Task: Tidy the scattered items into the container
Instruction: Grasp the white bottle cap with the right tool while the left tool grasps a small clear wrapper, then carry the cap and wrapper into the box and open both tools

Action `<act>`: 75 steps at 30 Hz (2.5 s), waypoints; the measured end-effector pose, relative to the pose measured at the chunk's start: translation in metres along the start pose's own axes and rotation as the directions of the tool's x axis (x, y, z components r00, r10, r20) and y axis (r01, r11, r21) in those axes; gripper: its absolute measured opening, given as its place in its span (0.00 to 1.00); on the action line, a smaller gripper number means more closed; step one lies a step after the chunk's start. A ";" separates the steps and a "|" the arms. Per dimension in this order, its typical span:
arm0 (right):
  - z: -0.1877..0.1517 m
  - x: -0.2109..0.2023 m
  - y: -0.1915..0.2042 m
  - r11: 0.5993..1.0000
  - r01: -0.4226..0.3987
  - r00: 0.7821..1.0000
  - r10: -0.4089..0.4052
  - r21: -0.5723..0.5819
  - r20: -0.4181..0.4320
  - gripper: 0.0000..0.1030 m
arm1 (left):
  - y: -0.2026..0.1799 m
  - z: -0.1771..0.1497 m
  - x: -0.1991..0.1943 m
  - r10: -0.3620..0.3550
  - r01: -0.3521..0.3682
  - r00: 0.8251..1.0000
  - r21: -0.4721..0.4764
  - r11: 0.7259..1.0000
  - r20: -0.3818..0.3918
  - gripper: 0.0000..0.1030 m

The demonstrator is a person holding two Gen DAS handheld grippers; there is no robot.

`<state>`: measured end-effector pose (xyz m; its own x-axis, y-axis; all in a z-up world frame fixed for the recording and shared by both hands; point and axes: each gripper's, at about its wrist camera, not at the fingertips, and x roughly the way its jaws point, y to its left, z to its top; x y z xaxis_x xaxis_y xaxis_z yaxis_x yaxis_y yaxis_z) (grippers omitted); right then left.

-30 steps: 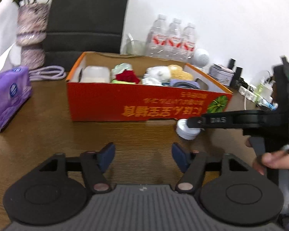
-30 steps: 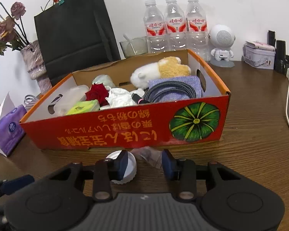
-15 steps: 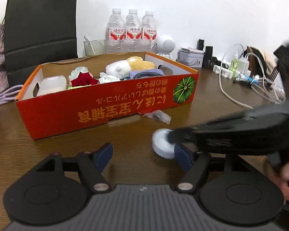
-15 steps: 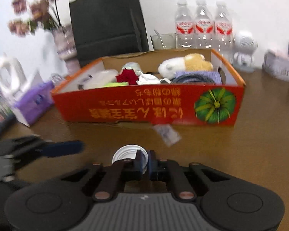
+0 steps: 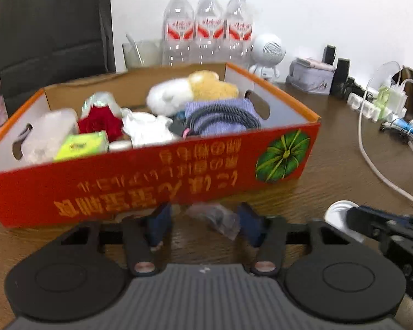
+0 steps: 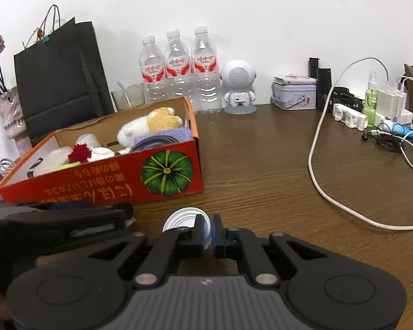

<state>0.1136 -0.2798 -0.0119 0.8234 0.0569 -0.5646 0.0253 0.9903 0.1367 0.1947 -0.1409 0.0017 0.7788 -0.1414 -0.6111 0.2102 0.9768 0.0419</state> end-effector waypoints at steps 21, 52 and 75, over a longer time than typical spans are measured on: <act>-0.017 0.008 0.030 0.986 -0.043 0.998 0.035 -0.160 -0.052 0.37 | 0.045 -0.038 -0.071 -0.063 0.066 0.994 -0.039 0.997 0.084 0.14; -0.129 -0.259 0.054 0.956 -0.206 0.920 0.263 -0.211 0.291 0.38 | 0.037 -0.175 -0.352 0.211 -0.120 0.885 -0.234 0.965 0.414 0.15; 0.126 0.021 0.064 0.952 -0.240 0.970 0.230 -0.188 -0.076 0.37 | 0.089 0.073 -0.026 -0.052 0.053 0.998 -0.083 0.995 0.022 0.16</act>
<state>0.2040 -0.2309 0.0879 0.7613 0.2926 -0.5786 -0.2805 0.9532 0.1130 0.2362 -0.0618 0.0790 0.7800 -0.1952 -0.5945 0.2018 0.9778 -0.0562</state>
